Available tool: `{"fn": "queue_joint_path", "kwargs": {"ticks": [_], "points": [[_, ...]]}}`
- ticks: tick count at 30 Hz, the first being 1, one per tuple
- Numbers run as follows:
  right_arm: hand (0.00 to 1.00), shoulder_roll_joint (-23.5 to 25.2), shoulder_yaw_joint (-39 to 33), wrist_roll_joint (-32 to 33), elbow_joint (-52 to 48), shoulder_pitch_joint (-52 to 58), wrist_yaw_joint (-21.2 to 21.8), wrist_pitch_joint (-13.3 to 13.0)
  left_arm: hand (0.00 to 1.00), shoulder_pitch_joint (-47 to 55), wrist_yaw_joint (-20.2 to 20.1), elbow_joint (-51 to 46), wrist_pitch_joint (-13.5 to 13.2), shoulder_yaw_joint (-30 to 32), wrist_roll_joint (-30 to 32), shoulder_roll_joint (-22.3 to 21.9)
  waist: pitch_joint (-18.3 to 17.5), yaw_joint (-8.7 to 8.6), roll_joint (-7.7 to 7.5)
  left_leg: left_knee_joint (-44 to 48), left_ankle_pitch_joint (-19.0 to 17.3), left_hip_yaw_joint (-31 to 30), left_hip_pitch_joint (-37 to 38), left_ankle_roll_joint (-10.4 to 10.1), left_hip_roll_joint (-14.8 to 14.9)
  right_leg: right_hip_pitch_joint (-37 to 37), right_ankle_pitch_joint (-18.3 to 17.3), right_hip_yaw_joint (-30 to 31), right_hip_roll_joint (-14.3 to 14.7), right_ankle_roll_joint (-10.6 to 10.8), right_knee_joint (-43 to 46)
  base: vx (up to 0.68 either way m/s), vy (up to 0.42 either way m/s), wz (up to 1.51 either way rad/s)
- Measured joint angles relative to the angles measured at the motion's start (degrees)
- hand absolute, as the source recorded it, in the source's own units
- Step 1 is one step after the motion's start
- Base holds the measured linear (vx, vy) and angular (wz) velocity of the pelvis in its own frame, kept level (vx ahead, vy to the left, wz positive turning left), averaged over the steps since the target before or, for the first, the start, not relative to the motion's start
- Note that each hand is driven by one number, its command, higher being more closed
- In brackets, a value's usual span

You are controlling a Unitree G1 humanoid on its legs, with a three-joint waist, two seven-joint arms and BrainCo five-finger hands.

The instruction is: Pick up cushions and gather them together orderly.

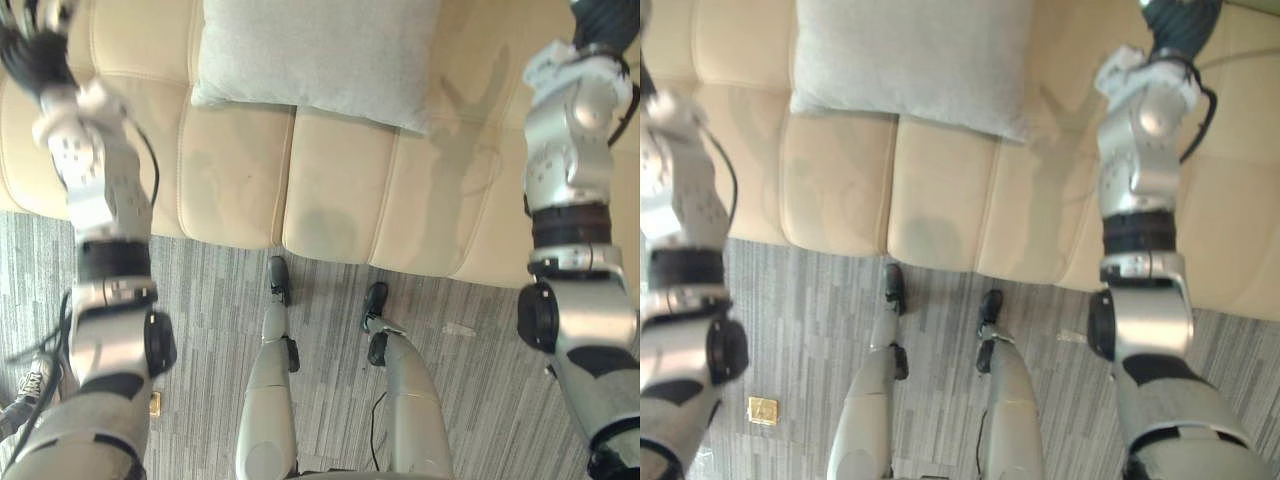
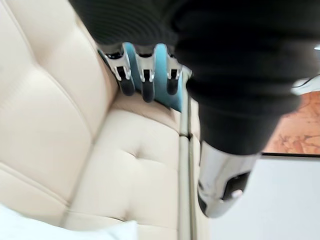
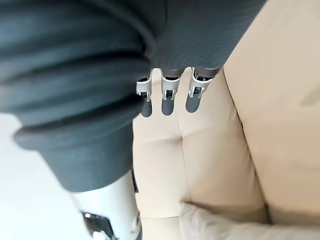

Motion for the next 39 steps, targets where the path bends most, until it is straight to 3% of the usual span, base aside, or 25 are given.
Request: {"fn": "queue_joint_path", "kwargs": {"ticks": [3, 9, 13, 17, 21, 29, 32, 33, 34, 35, 36, 38, 39], "points": [[0.00, 6.39, 0.53, -4.20, -2.10, 13.78, 2.65, 0.12, 0.00, 14.58, -2.56, 0.06, 0.17, -0.85, 0.07, -8.07, -0.07, -0.16, -0.21, 0.28, -1.39, 0.34, 5.49, 0.08, -0.79, 5.39, -0.60, 0.87, -0.70, 0.72, -0.40, 0.06, -0.044, 0.00], [0.00, 17.49, 4.93, -12.70, 0.29, 31.63, 9.61, 0.96, 0.00, 28.83, -9.71, 11.02, 3.24, -5.19, 2.44, -17.14, -0.78, 0.43, -0.64, 4.33, -6.22, 1.76, 13.87, -0.40, -0.80, 15.50, -1.45, 1.98, -0.64, 1.22, -2.82, 0.04, -0.041, -0.14], [0.00, 23.85, 2.79, -17.12, 10.53, 42.29, 12.62, 1.96, 0.00, 36.78, -13.25, 21.56, 4.99, -5.19, 5.88, -22.41, -7.10, 0.41, -1.02, 5.12, -8.95, 2.51, 20.59, -0.92, -0.24, 24.25, -1.33, 1.85, 0.09, 1.54, -7.43, 0.10, -0.015, -0.11], [0.00, 26.29, -0.25, -19.21, 20.55, 48.47, 14.07, 2.53, 0.00, 39.68, -14.71, 31.68, 6.81, -2.08, 10.47, -25.17, -13.45, 0.15, -1.19, 4.87, -11.22, 3.10, 26.42, -1.16, -0.40, 31.98, -0.17, 2.03, 0.43, 2.69, -13.53, 0.11, 0.028, -0.07], [0.00, 28.03, -3.64, -19.64, 26.05, 49.80, 14.14, 3.48, 0.00, 39.65, -14.67, 36.15, 7.29, 0.15, 15.42, -25.74, -15.80, -0.36, -1.20, 2.66, -11.54, 4.22, 31.54, -1.19, -1.05, 37.20, 1.40, 3.01, 0.37, 3.27, -17.15, 0.07, 0.051, -0.11], [0.00, 28.92, -6.51, -19.06, 28.20, 49.58, 14.13, 4.17, 0.00, 38.97, -14.16, 38.65, 8.54, 2.43, 18.87, -26.12, -16.48, -0.55, -1.25, 1.71, -12.48, 10.38, 36.38, -0.33, -1.99, 39.56, 4.82, 8.68, 0.24, 4.62, -19.42, 0.01, 0.058, -0.38], [0.00, 29.94, -6.42, -19.05, 28.18, 49.50, 13.58, 4.20, 0.00, 37.36, -13.08, 38.35, 8.69, 4.32, 18.96, -26.33, -15.69, -0.87, -2.29, 7.34, -15.69, 11.78, 33.79, 2.33, -1.71, 37.35, 7.88, 8.58, -0.21, 6.07, -18.69, -0.12, 0.035, -0.40], [0.00, 29.43, -6.69, -19.07, 28.21, 49.15, 13.52, 4.29, 0.00, 37.60, -13.00, 38.19, 8.67, 5.19, 19.10, -27.60, -16.24, 0.22, -0.03, 7.87, -15.96, 12.00, 32.12, 2.65, 0.54, 36.75, 8.16, 7.88, 0.34, 6.59, -17.48, -0.14, 0.032, -0.29], [0.00, 29.97, -6.47, -19.15, 28.18, 49.01, 13.43, 4.59, 0.00, 37.59, -13.03, 37.98, 8.68, 5.83, 19.23, -27.72, -15.77, -0.71, -0.26, 8.91, -15.69, 12.25, 31.70, 2.97, 0.53, 33.30, 1.54, 4.57, -1.42, 4.37, -1.05, -0.12, 0.017, -0.09], [0.00, 30.32, -6.43, -19.17, 28.25, 49.53, 13.50, 4.67, 0.00, 37.78, -13.04, 37.91, 8.79, 5.84, 19.22, -27.75, -15.65, -0.91, -0.12, 9.55, -15.72, 11.88, 31.57, 3.03, 0.36, 33.01, -0.51, 3.71, -2.49, 4.94, 5.13, -0.13, -0.004, 0.23], [0.00, 30.68, -5.88, -19.24, 29.23, 50.01, 13.63, 4.72, 0.00, 38.47, -13.02, 36.81, 9.06, 5.83, 19.19, -27.37, -16.28, -0.81, -1.10, 10.30, -15.68, 11.25, 31.41, 3.12, 0.03, 34.33, -2.67, 2.91, -4.14, 5.72, 12.40, -0.11, -0.079, 0.27], [0.00, 30.70, -5.03, -19.53, 30.63, 49.55, 13.71, 4.82, 0.00, 39.77, -13.04, 35.75, 9.12, 5.77, 19.18, -26.58, -17.11, -0.43, -2.40, 12.11, -14.70, 10.80, 29.32, 2.82, -0.09, 38.31, -4.01, 3.22, -5.79, 7.19, 13.66, -0.16, -0.126, 0.14], [0.00, 30.66, -4.82, -19.98, 30.64, 49.19, 13.61, 4.84, 0.00, 39.97, -12.96, 35.62, 9.11, 5.91, 19.13, -26.26, -17.25, -0.23, -2.79, 13.82, -13.68, 10.72, 27.88, 2.29, 0.25, 39.90, -5.88, 3.80, -5.85, 7.58, 9.83, -0.21, -0.175, -0.12]]}}
